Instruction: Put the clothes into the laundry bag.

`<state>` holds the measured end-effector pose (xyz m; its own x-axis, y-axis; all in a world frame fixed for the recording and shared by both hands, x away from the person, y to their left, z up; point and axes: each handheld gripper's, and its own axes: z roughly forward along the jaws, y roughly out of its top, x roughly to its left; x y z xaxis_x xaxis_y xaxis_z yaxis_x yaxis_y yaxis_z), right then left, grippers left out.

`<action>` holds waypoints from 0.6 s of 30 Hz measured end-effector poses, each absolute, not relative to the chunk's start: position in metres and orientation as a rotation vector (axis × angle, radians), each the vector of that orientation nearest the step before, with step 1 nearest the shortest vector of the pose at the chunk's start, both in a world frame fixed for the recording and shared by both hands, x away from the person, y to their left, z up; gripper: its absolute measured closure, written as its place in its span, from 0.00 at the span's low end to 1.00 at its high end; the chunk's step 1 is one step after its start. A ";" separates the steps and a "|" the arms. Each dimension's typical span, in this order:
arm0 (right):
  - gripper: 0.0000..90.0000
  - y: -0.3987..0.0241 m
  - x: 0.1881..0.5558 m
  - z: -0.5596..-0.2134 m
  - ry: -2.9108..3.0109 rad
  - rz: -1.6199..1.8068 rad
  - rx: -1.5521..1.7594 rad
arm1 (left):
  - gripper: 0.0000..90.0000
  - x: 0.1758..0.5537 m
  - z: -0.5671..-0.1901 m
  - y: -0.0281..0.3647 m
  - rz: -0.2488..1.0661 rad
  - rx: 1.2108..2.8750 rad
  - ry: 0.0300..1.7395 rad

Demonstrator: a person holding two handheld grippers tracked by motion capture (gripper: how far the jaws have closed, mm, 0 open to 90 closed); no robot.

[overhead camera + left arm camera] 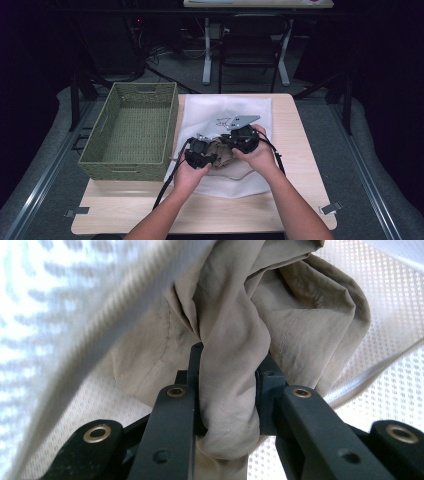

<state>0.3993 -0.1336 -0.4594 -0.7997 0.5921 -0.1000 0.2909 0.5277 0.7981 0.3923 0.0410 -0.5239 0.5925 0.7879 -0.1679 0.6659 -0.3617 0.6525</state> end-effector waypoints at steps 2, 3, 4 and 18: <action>0.95 -0.134 0.399 -0.459 2.411 1.161 0.726 | 0.84 0.395 -0.522 0.040 0.230 2.126 1.149; 0.95 -0.134 0.399 -0.459 2.411 1.162 0.725 | 0.84 0.396 -0.522 0.040 0.228 2.125 1.150; 0.95 -0.134 0.399 -0.459 2.411 1.163 0.725 | 0.84 0.397 -0.522 0.039 0.229 2.123 1.152; 0.95 -0.134 0.398 -0.457 2.404 1.166 0.716 | 0.84 0.409 -0.517 0.034 0.251 2.099 1.184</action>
